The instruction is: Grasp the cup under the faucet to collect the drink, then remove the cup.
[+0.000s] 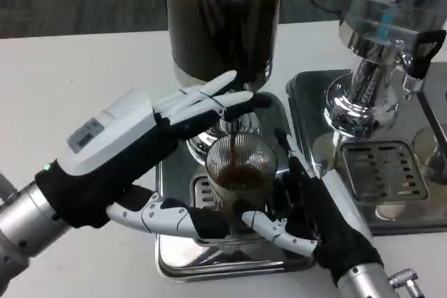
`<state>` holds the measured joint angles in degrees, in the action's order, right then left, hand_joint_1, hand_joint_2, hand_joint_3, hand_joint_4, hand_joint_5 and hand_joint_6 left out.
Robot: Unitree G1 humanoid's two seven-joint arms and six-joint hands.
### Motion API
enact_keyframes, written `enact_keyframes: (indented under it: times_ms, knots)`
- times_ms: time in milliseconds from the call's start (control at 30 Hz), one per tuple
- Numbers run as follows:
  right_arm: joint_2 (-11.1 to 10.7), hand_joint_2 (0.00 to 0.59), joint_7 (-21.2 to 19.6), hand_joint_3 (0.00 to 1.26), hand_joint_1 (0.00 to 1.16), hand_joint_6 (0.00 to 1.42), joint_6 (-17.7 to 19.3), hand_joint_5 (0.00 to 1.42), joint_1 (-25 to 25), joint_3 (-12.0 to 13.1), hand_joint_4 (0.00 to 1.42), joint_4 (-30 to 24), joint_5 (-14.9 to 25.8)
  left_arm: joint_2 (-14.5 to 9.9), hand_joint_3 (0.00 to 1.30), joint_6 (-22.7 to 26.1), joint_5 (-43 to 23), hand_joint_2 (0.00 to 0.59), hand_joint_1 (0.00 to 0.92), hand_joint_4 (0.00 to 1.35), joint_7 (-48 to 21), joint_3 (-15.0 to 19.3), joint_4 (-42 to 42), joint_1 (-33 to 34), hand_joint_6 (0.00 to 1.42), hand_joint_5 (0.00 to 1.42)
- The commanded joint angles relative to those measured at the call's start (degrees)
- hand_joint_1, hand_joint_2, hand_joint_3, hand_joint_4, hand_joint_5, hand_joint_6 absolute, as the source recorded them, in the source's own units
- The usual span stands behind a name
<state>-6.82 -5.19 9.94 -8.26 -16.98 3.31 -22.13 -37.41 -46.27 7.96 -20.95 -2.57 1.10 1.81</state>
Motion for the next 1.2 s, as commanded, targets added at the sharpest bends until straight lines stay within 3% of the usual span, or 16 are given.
enact_keyframes:
  times_ms: [33, 167, 300, 467, 567, 800, 1200]
  knots:
    - [0.4, 0.204, 1.1, 0.00, 0.64, 0.07, 0.9, 0.00, 0.4, -0.5, 0.00, 1.3, 1.0, -0.9, 0.16, 0.8, 2.7, 0.092, 0.000, 0.00, -1.9, -1.0, 0.1, -2.2, 0.10, 0.24]
    - [0.3, 0.204, 1.6, 0.00, 0.64, 0.07, 1.3, 0.00, 0.8, -0.8, 0.00, 1.7, 1.3, -0.3, 0.11, 0.4, 1.6, 0.092, 0.000, 0.00, -0.3, 0.7, -0.5, -3.1, 0.04, 0.17]
    - [0.3, 0.204, 2.1, 0.00, 0.64, 0.08, 2.2, 0.00, 1.0, -1.0, 0.00, 1.9, 1.8, 1.3, 0.08, -1.2, -0.8, 0.095, 0.000, 0.00, 3.5, 5.0, -1.6, -5.0, 0.01, 0.13]
    - [1.0, 0.195, 2.2, 0.00, 0.65, 0.09, 4.2, 0.00, 0.9, -1.5, 0.00, 3.7, 2.7, 6.2, 0.11, -4.0, -9.9, 0.117, 0.000, 0.00, 7.1, 12.2, -4.2, -10.0, 0.04, 0.18]
    - [1.4, 0.188, 2.6, 0.00, 0.66, 0.10, 5.8, 0.00, 1.0, -1.4, 0.00, 4.9, 4.3, 8.8, 0.15, -5.1, -14.2, 0.125, 0.000, 0.00, 7.5, 14.5, -5.7, -12.4, 0.08, 0.21]
    - [1.5, 0.186, 3.2, 0.00, 0.68, 0.12, 6.3, 0.00, 1.7, -1.6, 0.00, 6.2, 4.2, 12.1, 0.20, -3.6, -24.0, 0.128, 0.000, 0.00, 3.3, 15.6, -9.9, -17.2, 0.14, 0.25]
    - [2.5, 0.164, 3.2, 0.00, 0.72, 0.16, 7.0, 0.00, 3.4, -1.5, 0.00, 10.3, 4.3, 17.0, 0.24, -2.4, -27.8, 0.131, 0.000, 0.05, -1.5, 17.8, -20.8, -19.0, 0.18, 0.27]
